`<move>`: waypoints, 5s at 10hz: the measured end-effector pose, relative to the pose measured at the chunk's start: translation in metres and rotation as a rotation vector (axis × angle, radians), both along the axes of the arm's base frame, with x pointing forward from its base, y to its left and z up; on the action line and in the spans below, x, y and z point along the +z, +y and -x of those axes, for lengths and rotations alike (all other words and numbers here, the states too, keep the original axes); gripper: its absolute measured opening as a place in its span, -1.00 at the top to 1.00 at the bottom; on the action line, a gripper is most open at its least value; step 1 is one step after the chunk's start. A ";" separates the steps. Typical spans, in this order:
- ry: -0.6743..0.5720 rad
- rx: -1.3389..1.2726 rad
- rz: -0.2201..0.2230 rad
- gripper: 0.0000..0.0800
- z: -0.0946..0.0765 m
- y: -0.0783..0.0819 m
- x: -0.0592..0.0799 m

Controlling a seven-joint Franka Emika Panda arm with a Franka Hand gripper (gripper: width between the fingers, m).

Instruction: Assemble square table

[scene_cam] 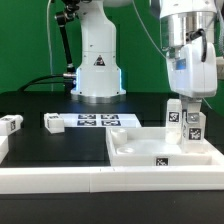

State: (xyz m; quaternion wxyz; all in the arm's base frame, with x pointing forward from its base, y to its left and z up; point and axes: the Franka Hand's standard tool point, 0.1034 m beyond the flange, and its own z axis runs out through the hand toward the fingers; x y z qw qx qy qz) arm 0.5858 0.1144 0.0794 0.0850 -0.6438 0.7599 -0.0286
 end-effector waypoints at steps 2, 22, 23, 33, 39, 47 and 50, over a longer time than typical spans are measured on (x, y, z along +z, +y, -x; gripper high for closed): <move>-0.004 0.067 0.011 -0.38 0.000 0.000 0.000; -0.068 1.428 0.269 -0.62 -0.004 0.006 0.001; -0.069 1.433 0.274 -0.62 -0.004 0.005 0.001; -0.054 1.190 0.258 0.27 -0.003 -0.011 0.001; -0.044 1.163 0.258 -0.55 -0.003 -0.015 0.004; -0.058 1.242 0.239 -0.62 0.015 -0.018 0.028; -0.062 1.333 0.255 -0.62 0.020 -0.026 0.028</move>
Offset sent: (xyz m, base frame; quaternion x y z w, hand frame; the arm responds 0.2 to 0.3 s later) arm 0.0008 0.0055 -0.0026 -0.0119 -0.0450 -0.1019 0.9937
